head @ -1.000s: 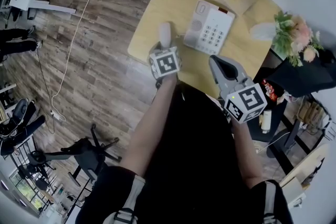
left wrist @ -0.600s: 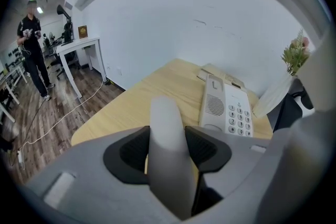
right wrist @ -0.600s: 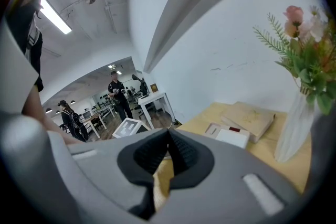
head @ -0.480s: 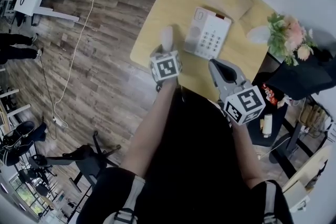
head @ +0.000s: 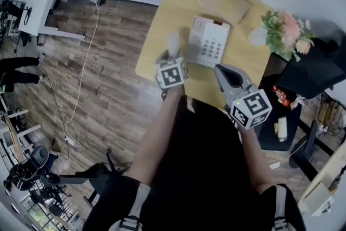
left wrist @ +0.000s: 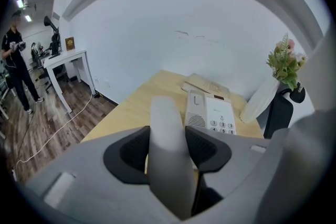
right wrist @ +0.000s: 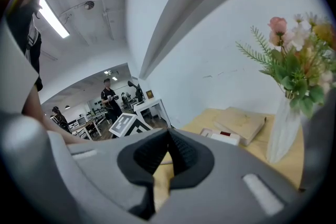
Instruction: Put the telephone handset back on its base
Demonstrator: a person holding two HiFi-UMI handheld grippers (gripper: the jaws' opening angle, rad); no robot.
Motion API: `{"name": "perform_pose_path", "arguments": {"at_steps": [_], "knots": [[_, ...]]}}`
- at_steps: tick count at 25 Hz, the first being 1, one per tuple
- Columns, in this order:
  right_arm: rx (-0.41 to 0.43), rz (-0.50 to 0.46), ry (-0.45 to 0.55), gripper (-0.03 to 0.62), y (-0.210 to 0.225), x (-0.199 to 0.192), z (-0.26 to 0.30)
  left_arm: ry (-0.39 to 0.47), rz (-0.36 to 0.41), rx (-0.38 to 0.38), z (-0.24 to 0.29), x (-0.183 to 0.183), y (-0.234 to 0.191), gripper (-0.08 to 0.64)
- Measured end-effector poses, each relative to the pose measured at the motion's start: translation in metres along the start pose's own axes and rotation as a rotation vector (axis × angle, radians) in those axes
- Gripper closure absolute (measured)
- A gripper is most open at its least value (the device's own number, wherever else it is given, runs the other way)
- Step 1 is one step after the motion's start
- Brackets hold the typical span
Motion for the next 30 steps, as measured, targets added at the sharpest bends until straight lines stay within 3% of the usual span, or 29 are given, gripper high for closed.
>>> {"name": "perform_pose_path", "arguments": {"at_steps": [8, 19, 30], "knots": [[-0.067, 0.034, 0.024, 0.589, 0.014, 0.001, -0.013, 0.027, 0.061, -0.070, 0.011, 0.019, 0.024, 0.339], [-0.192, 0.091, 0.039, 0.589, 0.031, 0.004, -0.026, -0.005, 0.144, -0.161, 0.038, 0.038, 0.050, 0.339], [-0.274, 0.127, 0.042, 0.589, 0.036, 0.002, -0.030, -0.038, 0.188, -0.206, 0.057, 0.044, 0.059, 0.339]]}}
Point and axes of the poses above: the fingertips, and each gripper's own axes: z forward along the fingers, y to its right, x out of its top, the point moved 8 cm from there along -z, backward along the fingers, and after that the axes turned 15 degrees about -x, right-handed, at the moved point
